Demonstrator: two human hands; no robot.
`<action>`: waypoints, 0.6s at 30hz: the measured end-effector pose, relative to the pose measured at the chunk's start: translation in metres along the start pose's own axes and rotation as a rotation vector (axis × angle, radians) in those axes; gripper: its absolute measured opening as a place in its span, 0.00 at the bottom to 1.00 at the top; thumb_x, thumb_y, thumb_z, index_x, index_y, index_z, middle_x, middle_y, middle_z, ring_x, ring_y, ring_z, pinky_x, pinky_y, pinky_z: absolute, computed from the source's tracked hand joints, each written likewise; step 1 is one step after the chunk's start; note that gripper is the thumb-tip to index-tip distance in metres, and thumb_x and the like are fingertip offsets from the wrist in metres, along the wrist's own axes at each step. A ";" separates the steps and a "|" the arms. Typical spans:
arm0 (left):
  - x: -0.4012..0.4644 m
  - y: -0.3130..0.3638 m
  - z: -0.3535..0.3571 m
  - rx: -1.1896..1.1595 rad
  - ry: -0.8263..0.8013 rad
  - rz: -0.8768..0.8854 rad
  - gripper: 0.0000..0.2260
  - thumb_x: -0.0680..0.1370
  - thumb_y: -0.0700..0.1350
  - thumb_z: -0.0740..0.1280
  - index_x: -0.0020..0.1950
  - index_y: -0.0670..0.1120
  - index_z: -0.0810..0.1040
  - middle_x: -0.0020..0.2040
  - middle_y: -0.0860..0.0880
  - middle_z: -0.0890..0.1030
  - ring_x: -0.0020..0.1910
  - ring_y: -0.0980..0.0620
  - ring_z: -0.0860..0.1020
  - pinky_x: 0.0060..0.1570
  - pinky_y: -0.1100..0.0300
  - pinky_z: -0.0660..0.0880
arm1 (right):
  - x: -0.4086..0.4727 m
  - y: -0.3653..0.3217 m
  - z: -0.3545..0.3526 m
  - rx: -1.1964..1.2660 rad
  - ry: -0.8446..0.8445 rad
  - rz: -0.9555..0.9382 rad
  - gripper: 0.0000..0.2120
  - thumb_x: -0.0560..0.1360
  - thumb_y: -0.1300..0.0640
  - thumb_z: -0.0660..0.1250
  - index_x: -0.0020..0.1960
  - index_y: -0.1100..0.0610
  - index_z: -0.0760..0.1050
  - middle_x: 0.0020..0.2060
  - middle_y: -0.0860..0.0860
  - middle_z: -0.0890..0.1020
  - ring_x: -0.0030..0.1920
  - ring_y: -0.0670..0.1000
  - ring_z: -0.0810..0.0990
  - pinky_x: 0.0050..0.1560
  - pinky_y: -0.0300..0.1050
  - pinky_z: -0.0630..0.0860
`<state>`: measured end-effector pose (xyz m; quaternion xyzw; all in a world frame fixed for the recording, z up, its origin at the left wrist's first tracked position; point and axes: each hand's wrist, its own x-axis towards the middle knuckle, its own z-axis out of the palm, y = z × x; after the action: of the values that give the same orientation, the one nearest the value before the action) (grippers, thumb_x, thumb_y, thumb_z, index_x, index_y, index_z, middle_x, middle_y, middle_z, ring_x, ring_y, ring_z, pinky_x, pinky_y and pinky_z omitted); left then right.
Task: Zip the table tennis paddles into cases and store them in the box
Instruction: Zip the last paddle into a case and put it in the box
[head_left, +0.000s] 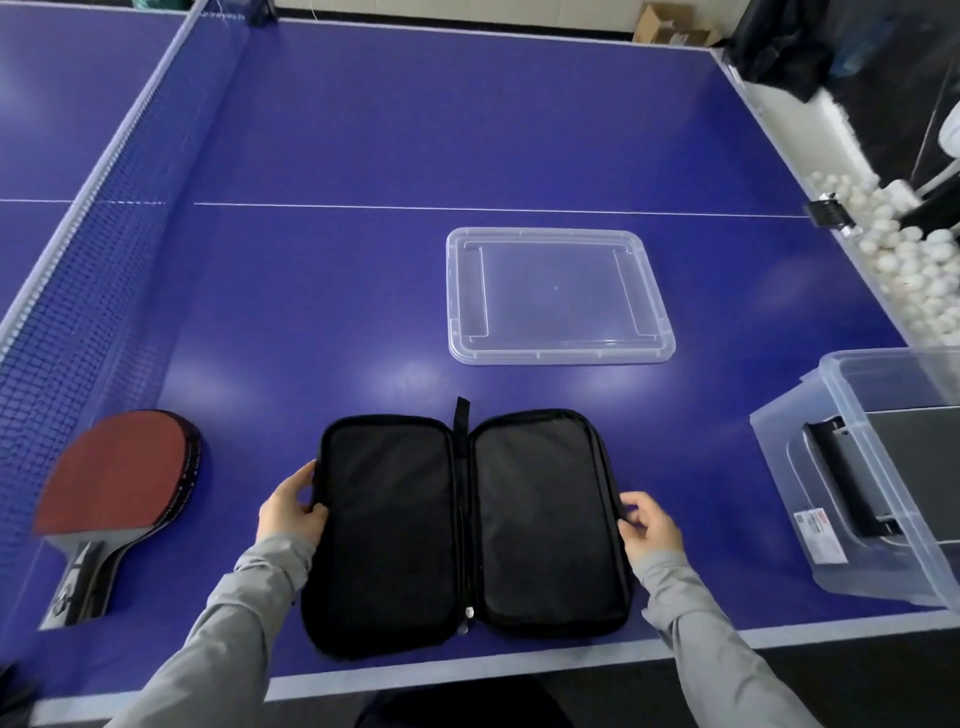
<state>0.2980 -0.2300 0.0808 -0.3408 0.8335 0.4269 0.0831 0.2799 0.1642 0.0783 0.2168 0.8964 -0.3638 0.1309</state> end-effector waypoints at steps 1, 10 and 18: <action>0.002 -0.003 0.002 0.010 0.001 0.000 0.26 0.70 0.31 0.62 0.66 0.48 0.74 0.55 0.46 0.81 0.39 0.43 0.79 0.48 0.60 0.70 | 0.002 0.004 0.003 -0.025 -0.006 0.012 0.12 0.71 0.71 0.63 0.52 0.61 0.76 0.37 0.60 0.80 0.38 0.55 0.76 0.43 0.40 0.67; 0.001 -0.021 0.021 0.314 0.057 0.174 0.28 0.71 0.34 0.67 0.71 0.43 0.68 0.65 0.39 0.71 0.60 0.36 0.71 0.59 0.46 0.68 | 0.004 0.021 0.018 -0.232 0.029 -0.046 0.16 0.71 0.68 0.66 0.58 0.62 0.75 0.45 0.57 0.77 0.45 0.58 0.76 0.47 0.48 0.72; -0.055 -0.033 0.079 0.851 -0.194 0.469 0.47 0.67 0.74 0.57 0.74 0.56 0.34 0.77 0.50 0.36 0.74 0.49 0.35 0.73 0.44 0.46 | -0.031 -0.005 0.070 -0.672 -0.213 -0.544 0.37 0.72 0.42 0.65 0.75 0.45 0.52 0.76 0.53 0.52 0.76 0.59 0.51 0.70 0.63 0.57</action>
<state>0.3484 -0.1555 0.0335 -0.0387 0.9766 0.0855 0.1937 0.3104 0.1024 0.0443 -0.1202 0.9709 -0.0936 0.1850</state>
